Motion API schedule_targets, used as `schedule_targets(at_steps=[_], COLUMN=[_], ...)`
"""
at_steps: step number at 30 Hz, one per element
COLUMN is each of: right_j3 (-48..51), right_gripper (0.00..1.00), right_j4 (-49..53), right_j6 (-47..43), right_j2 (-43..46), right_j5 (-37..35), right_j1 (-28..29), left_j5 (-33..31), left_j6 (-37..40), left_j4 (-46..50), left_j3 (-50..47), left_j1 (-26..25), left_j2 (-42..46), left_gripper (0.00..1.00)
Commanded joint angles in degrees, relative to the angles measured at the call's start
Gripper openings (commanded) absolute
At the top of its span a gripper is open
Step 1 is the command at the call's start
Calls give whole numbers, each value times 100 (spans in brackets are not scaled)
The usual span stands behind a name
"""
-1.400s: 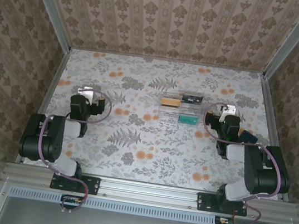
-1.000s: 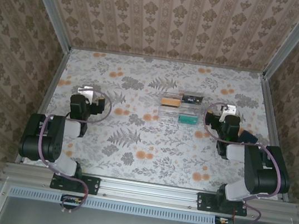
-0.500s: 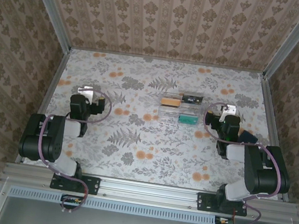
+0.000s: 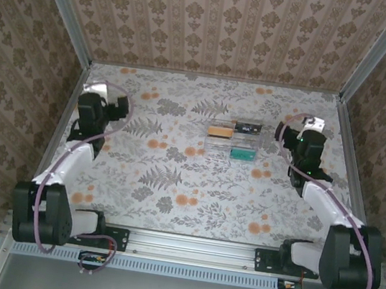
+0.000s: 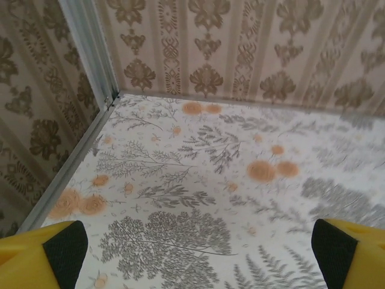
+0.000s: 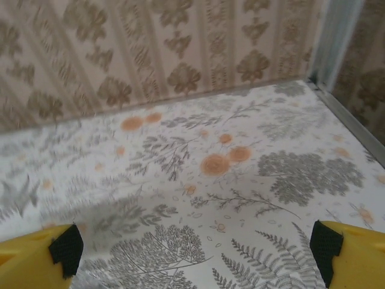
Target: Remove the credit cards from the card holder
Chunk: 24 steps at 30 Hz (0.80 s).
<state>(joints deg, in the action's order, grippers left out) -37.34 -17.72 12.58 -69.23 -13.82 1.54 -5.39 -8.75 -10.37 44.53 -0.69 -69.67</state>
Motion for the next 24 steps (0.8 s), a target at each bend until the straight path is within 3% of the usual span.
schedule_targets(at_steps=[1, 6, 12, 24], right_j3=[-749, -1393, -1022, -1417], right_gripper=[100, 100, 100, 99], right_j4=[2464, 4190, 4632, 5282], right_j6=[1418, 2089, 2279, 2109], right_j2=[183, -166, -317, -1719], right_j5=[-812, -128, 89, 509], right_j1=[-115, -819, -1731, -2298], left_j5=[-180, 150, 639, 933], left_j6=[-1195, -1448, -1622, -1563], left_j4=[2436, 3109, 3169, 3265], left_j3=[835, 1206, 1186, 1306], left_j1=[102, 106, 4, -165], left_j2=[66, 57, 272, 375], left_gripper=[100, 100, 100, 100])
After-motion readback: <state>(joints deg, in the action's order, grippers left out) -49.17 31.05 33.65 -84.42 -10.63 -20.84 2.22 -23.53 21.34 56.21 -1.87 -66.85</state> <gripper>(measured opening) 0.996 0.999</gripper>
